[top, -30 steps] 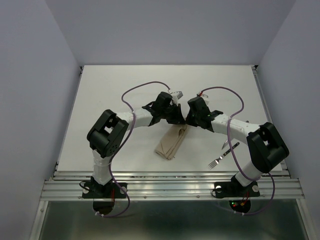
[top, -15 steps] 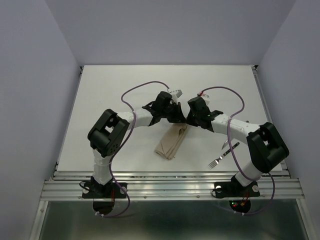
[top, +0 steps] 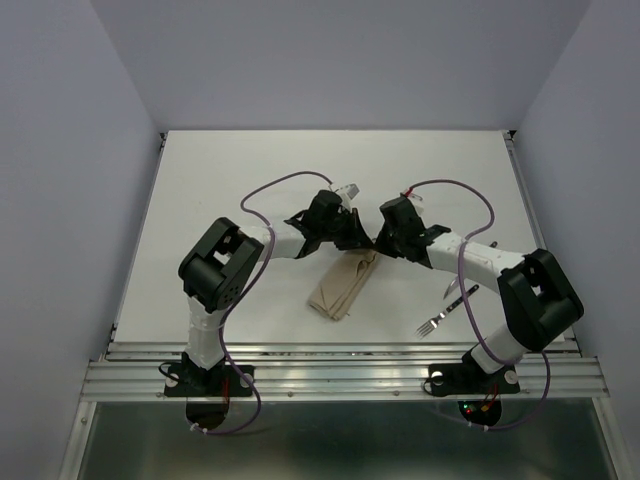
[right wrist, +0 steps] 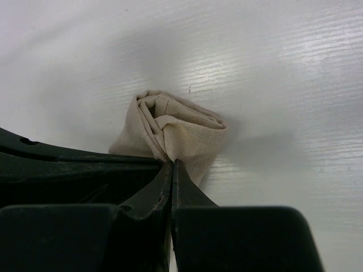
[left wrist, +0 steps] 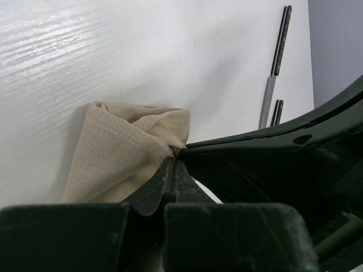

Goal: Fold the napkin into a case and place the utensils inside
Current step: Stuff the top corner of the smaller-rectangle-folded napkin into the folded napkin.

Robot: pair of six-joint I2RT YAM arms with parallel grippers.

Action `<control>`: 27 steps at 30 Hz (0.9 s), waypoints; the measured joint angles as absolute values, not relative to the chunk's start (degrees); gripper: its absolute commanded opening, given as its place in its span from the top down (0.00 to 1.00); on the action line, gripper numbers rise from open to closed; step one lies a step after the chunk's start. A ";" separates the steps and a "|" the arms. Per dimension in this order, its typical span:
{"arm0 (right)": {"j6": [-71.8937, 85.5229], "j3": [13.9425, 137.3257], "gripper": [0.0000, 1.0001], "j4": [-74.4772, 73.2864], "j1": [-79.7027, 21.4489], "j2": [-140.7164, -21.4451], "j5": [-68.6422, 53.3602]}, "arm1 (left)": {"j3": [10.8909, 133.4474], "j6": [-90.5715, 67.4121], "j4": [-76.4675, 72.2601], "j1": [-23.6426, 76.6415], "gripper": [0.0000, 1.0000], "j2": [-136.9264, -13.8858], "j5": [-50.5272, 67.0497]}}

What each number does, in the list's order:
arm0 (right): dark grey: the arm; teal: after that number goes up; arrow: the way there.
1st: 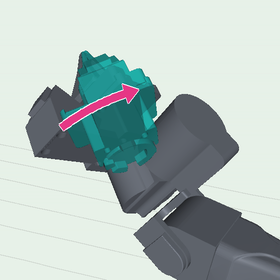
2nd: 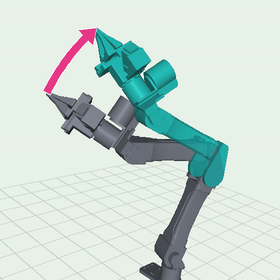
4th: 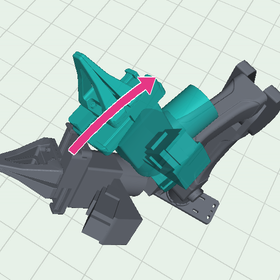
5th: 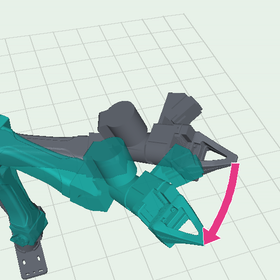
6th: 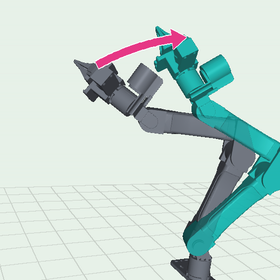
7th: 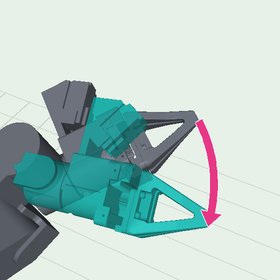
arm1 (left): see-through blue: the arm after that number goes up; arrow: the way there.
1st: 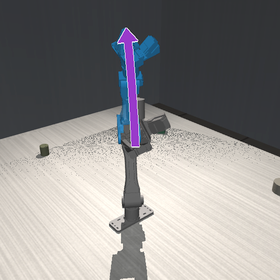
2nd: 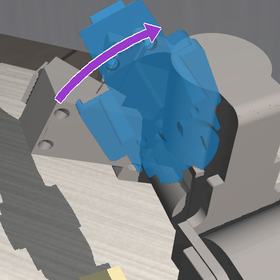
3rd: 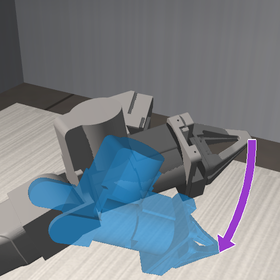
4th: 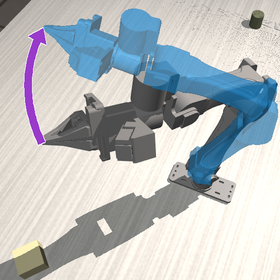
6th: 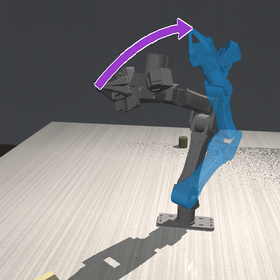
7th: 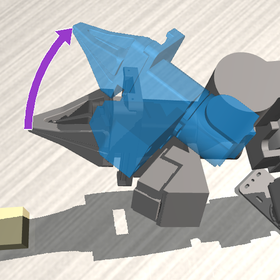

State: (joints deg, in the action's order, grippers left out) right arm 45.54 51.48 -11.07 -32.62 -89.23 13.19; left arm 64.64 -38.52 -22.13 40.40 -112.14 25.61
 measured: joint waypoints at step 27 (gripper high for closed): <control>47.88 50.78 0.99 -10.22 -32.62 -88.73 13.04 | 60.45 -43.16 -27.18 40.40 1.00 -111.98 25.63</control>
State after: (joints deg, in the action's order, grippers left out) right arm 47.88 50.78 -10.22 -32.62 -88.73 13.04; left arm 60.45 -43.16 -27.18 40.40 -111.98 25.63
